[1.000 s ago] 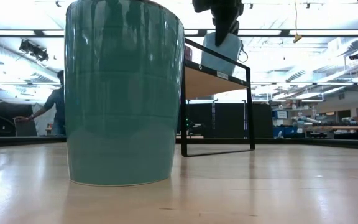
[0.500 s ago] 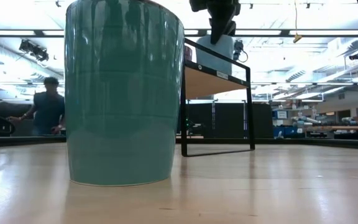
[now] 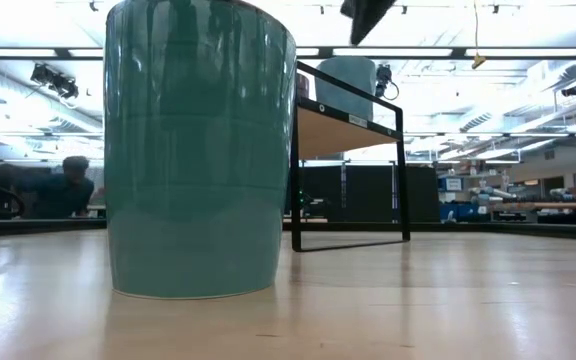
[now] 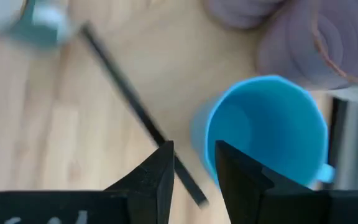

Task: Place coffee mugs
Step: Put the blue mug on the shelf

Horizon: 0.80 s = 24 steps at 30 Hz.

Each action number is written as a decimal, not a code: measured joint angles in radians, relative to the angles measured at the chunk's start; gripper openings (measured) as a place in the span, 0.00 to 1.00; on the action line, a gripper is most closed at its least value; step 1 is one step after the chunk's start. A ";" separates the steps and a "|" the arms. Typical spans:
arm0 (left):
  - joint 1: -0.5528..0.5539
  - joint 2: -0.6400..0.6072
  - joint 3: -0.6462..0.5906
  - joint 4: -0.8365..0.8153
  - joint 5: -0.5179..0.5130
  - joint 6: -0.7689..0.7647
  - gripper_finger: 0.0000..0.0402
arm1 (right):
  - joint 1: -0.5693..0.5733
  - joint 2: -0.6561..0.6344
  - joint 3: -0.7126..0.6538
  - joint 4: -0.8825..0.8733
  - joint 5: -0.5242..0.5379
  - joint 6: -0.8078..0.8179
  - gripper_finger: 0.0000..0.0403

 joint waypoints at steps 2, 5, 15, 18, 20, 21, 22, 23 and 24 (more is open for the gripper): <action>0.000 0.000 0.000 0.000 0.000 -0.001 0.35 | 0.016 -0.022 0.000 -0.041 0.031 -0.122 0.30; 0.000 0.000 0.000 0.000 0.000 -0.014 0.35 | 0.034 -0.048 0.000 -0.104 0.079 -0.295 0.30; 0.000 0.000 0.000 0.000 0.000 -0.014 0.35 | 0.032 -0.051 -0.038 -0.132 0.205 -0.723 0.30; 0.000 0.000 0.000 0.001 0.000 -0.013 0.35 | 0.032 -0.051 -0.087 -0.081 0.233 -0.774 0.30; 0.000 0.000 0.000 0.002 0.000 -0.011 0.35 | 0.032 -0.049 -0.111 -0.065 0.262 -0.797 0.30; 0.000 0.000 0.000 0.001 0.000 -0.011 0.35 | 0.032 -0.049 -0.121 -0.049 0.273 -0.808 0.30; 0.000 0.000 0.000 0.002 0.000 -0.011 0.35 | 0.033 -0.049 -0.131 -0.031 0.279 -0.820 0.30; 0.000 0.000 0.000 0.002 0.000 -0.011 0.35 | 0.033 -0.049 -0.141 -0.019 0.282 -0.833 0.30; 0.000 0.000 0.000 0.002 0.000 -0.011 0.35 | 0.033 -0.049 -0.151 -0.013 0.284 -0.845 0.30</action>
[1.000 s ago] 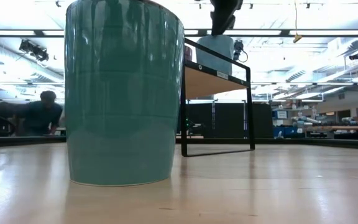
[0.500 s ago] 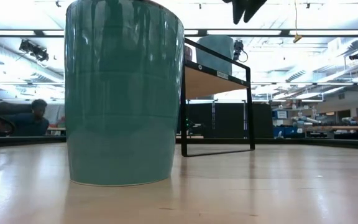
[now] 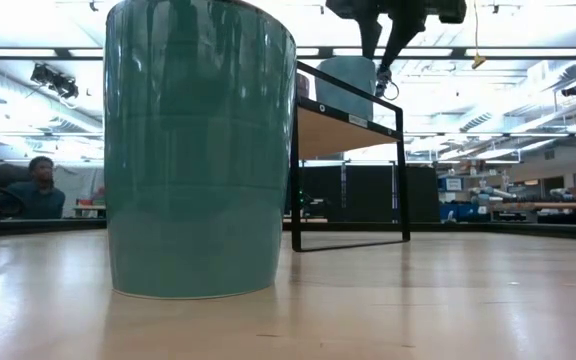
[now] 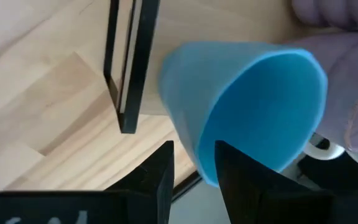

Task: Place coffee mugs
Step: Put the blue mug on the shelf

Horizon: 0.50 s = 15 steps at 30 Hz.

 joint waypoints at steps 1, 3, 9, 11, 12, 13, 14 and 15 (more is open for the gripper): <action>0.000 0.000 0.000 0.001 0.000 0.000 0.35 | 0.000 0.000 -0.010 0.005 0.007 -0.012 0.30; 0.000 0.000 0.000 0.002 0.000 -0.005 0.35 | 0.000 0.000 -0.031 0.024 0.034 -0.040 0.30; 0.000 0.000 0.000 0.002 0.000 -0.007 0.35 | -0.003 0.000 -0.069 0.058 0.039 -0.060 0.29; 0.000 0.000 0.000 0.003 0.000 -0.007 0.35 | -0.003 0.000 -0.071 0.066 0.026 -0.050 0.27; 0.000 0.000 0.000 0.003 0.000 -0.007 0.35 | -0.003 0.000 -0.071 0.068 0.014 -0.042 0.26; 0.000 0.000 0.000 0.005 0.000 -0.007 0.35 | -0.003 0.000 -0.071 0.074 0.005 -0.035 0.24; 0.000 0.000 0.000 0.005 0.000 -0.007 0.35 | -0.003 0.000 -0.071 0.078 -0.007 -0.031 0.23; 0.000 0.000 0.000 0.005 0.000 -0.007 0.35 | -0.003 0.000 -0.071 0.082 -0.013 -0.030 0.21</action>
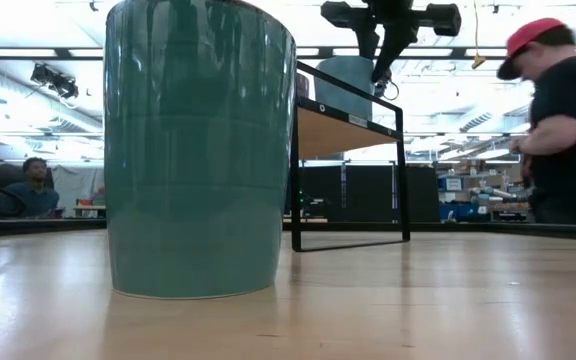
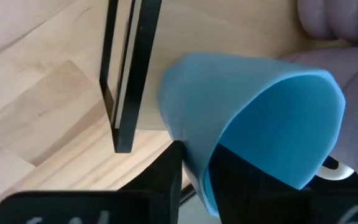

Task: Place coffee mugs
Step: Put the blue mug on the shelf

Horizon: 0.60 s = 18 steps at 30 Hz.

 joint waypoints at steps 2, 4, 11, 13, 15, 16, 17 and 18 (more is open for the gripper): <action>0.000 0.000 0.000 0.000 0.000 0.000 0.35 | 0.000 0.000 0.000 0.002 -0.001 0.002 0.18; 0.000 0.000 0.000 0.000 0.000 0.000 0.35 | 0.000 0.000 0.000 0.009 -0.003 0.003 0.15; 0.000 0.000 0.000 0.001 0.000 -0.005 0.35 | 0.000 0.000 0.000 0.012 -0.055 0.030 0.10; 0.000 0.000 0.000 0.001 0.000 -0.007 0.35 | 0.000 0.000 0.000 0.011 -0.057 0.055 0.10; 0.000 0.000 0.000 0.001 0.000 -0.007 0.35 | 0.000 0.000 0.000 0.008 -0.058 0.073 0.10; 0.000 0.000 0.000 0.001 0.000 -0.007 0.35 | 0.002 0.000 0.001 0.004 -0.058 0.083 0.10; 0.000 0.000 0.000 0.001 0.000 -0.007 0.35 | 0.004 0.000 0.005 -0.002 -0.058 0.100 0.09; 0.000 0.000 0.000 0.001 0.000 -0.008 0.35 | 0.007 0.000 0.009 -0.004 -0.058 0.121 0.09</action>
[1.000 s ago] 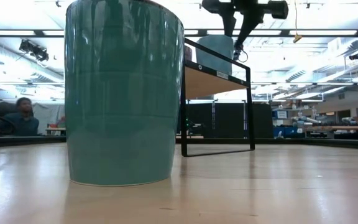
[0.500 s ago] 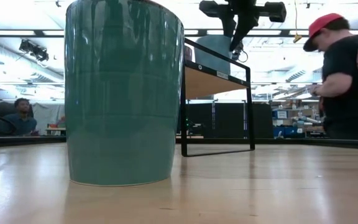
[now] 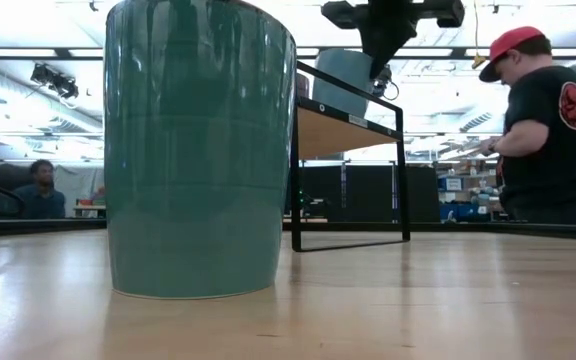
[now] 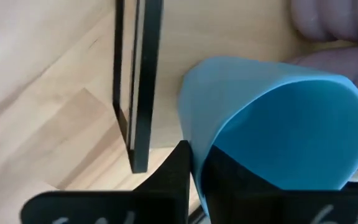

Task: Place coffee mugs
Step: Put the blue mug on the shelf

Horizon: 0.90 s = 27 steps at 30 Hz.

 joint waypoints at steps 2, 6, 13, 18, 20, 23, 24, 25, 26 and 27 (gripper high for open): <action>0.000 0.000 0.000 0.000 0.000 0.000 0.35 | 0.007 0.000 0.016 0.005 0.005 0.044 0.07; 0.000 0.000 0.000 0.000 0.000 0.000 0.35 | 0.010 0.000 0.051 0.007 0.006 0.142 0.06; 0.000 0.000 0.000 0.001 0.000 0.000 0.35 | 0.002 0.000 0.065 0.007 -0.008 0.335 0.06; 0.002 0.000 0.000 0.018 0.000 0.001 0.35 | 0.000 0.000 0.065 0.000 -0.069 0.410 0.06; 0.001 0.000 0.000 0.023 0.000 0.006 0.35 | -0.001 0.000 0.065 -0.001 -0.095 0.436 0.06; 0.001 0.000 0.000 0.024 0.000 0.007 0.35 | -0.008 0.000 0.065 -0.001 -0.110 0.497 0.06; 0.001 0.000 0.000 0.024 0.000 0.008 0.35 | -0.010 0.000 0.065 -0.002 -0.111 0.517 0.06; 0.001 0.000 0.000 0.024 0.000 0.008 0.35 | -0.013 0.000 0.066 -0.002 -0.113 0.536 0.06; 0.002 0.000 0.000 0.024 0.000 0.007 0.35 | -0.016 0.000 0.068 -0.005 -0.122 0.552 0.06; 0.001 0.000 0.000 0.024 0.000 0.007 0.35 | -0.019 0.001 0.076 -0.012 -0.131 0.570 0.06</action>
